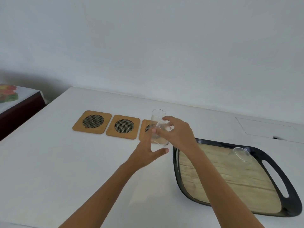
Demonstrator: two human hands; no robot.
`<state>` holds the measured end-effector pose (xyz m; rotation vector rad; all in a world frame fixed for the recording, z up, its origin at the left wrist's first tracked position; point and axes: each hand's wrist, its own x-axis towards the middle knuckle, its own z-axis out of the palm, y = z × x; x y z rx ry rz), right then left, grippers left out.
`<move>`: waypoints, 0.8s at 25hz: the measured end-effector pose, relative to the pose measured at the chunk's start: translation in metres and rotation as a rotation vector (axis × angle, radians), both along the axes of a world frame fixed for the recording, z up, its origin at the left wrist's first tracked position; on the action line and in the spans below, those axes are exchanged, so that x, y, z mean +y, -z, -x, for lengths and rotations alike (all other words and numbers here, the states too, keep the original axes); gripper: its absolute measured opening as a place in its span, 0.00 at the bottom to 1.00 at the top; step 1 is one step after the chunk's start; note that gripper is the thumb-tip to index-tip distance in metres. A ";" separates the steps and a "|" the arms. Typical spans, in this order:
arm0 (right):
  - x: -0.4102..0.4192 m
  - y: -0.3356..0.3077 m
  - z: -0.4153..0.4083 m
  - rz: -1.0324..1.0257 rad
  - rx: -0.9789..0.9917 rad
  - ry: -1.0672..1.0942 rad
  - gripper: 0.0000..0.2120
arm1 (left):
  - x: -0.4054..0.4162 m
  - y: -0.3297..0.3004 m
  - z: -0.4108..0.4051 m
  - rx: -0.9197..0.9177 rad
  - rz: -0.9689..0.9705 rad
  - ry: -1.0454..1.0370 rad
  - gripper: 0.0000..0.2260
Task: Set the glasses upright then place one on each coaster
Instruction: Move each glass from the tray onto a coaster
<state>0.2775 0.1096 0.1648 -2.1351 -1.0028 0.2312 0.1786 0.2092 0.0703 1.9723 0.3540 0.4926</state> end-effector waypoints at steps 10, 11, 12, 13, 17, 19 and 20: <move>0.066 0.058 0.033 -0.300 0.294 -0.109 0.26 | 0.065 0.016 0.040 0.005 -0.039 -0.302 0.29; 0.071 0.071 0.036 -0.298 0.284 -0.072 0.24 | 0.076 0.017 0.042 0.027 -0.046 -0.326 0.29; 0.074 0.087 0.040 -0.266 0.259 -0.042 0.22 | 0.087 0.017 0.043 0.041 -0.047 -0.339 0.29; 0.077 0.103 0.042 -0.211 0.223 -0.025 0.19 | 0.099 0.017 0.042 0.052 -0.046 -0.344 0.30; 0.078 0.160 0.052 0.069 0.038 0.013 0.18 | 0.144 0.019 0.027 0.188 -0.062 -0.369 0.37; 0.076 0.178 0.058 0.117 -0.131 0.024 0.16 | 0.160 0.023 0.018 0.167 0.008 -0.329 0.37; 0.076 0.184 0.062 0.139 -0.231 0.016 0.15 | 0.168 0.026 0.014 0.114 0.065 -0.299 0.36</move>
